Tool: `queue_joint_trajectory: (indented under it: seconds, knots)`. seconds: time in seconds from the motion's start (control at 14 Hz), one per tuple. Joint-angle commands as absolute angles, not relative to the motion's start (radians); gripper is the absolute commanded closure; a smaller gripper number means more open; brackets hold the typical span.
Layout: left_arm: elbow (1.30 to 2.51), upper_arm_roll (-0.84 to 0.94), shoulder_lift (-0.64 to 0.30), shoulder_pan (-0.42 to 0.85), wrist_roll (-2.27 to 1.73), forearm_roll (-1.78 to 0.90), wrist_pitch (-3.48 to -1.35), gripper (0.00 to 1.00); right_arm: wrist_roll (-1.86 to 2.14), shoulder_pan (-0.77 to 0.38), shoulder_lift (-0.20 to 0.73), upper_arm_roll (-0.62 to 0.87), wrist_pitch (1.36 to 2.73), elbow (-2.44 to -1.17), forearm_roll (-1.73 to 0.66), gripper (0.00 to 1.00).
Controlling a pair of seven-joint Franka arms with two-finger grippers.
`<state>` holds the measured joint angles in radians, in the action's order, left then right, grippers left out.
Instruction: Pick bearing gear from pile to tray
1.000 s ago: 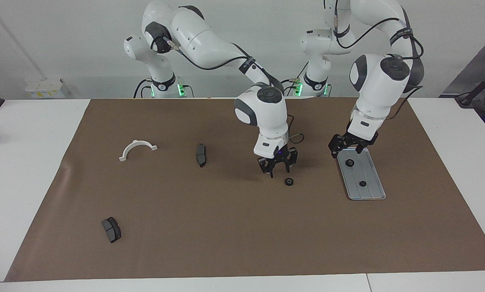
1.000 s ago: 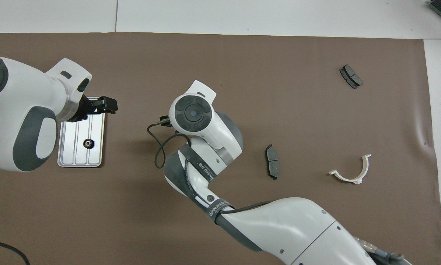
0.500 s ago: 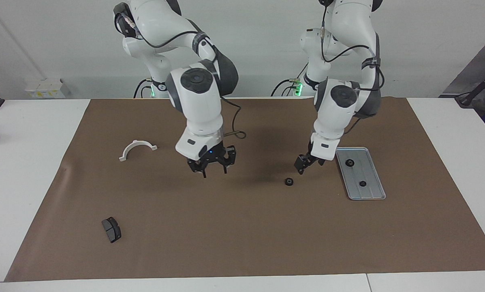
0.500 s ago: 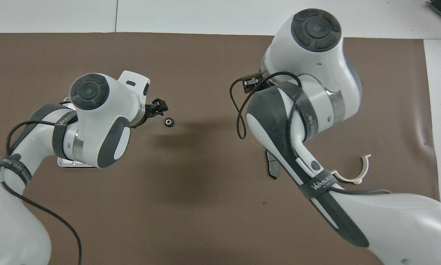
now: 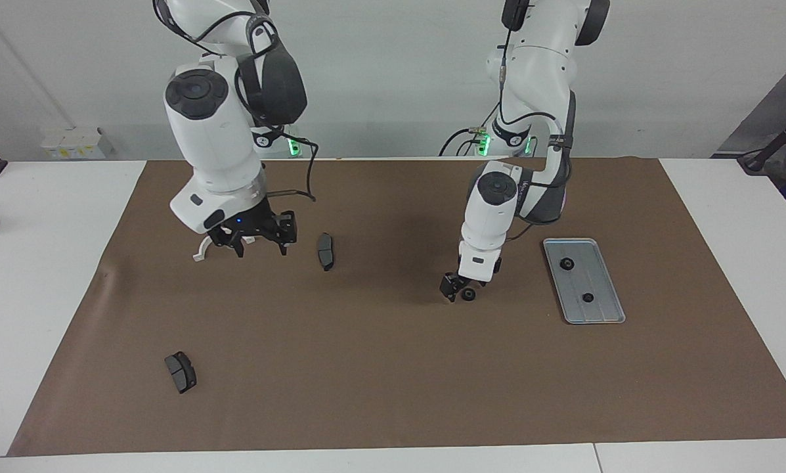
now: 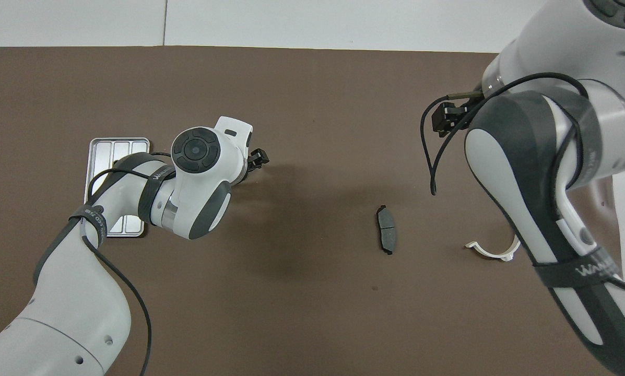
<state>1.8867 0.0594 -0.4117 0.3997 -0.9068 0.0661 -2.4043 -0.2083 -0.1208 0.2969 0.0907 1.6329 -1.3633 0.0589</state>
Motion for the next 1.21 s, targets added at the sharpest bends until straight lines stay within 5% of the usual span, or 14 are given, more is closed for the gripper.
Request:
queue_joint_trajectory:
  seconds: [0.0,0.14,0.71,0.79,0.86,1.14]
  knots:
    - [1.873,0.046,-0.422,0.405,-0.922,0.092,-2.421,0.22,-0.206,-0.086,0.157,0.104,1.609,-1.518,0.043,0.13]
    - [1.884,0.046,-0.422,0.403,-0.920,0.097,-2.425,0.36,-0.207,-0.074,0.112,0.103,1.574,-1.548,0.043,0.08]
    - [1.899,0.046,-0.422,0.402,-0.917,0.120,-2.454,0.61,-0.199,0.018,-0.017,0.101,1.494,-1.554,-0.063,0.02]
    - [1.901,0.046,-0.422,0.402,-0.916,0.121,-2.453,0.87,-0.204,0.018,-0.021,0.100,1.493,-1.554,-0.064,0.02]
    - [1.899,0.046,-0.422,0.402,-0.913,0.121,-2.451,1.00,-0.207,0.021,-0.029,0.098,1.488,-1.560,-0.064,0.00]
    - [1.869,0.043,-0.419,0.400,-0.905,0.121,-2.387,1.00,-0.198,0.052,-0.060,0.098,1.490,-1.612,-0.064,0.00]
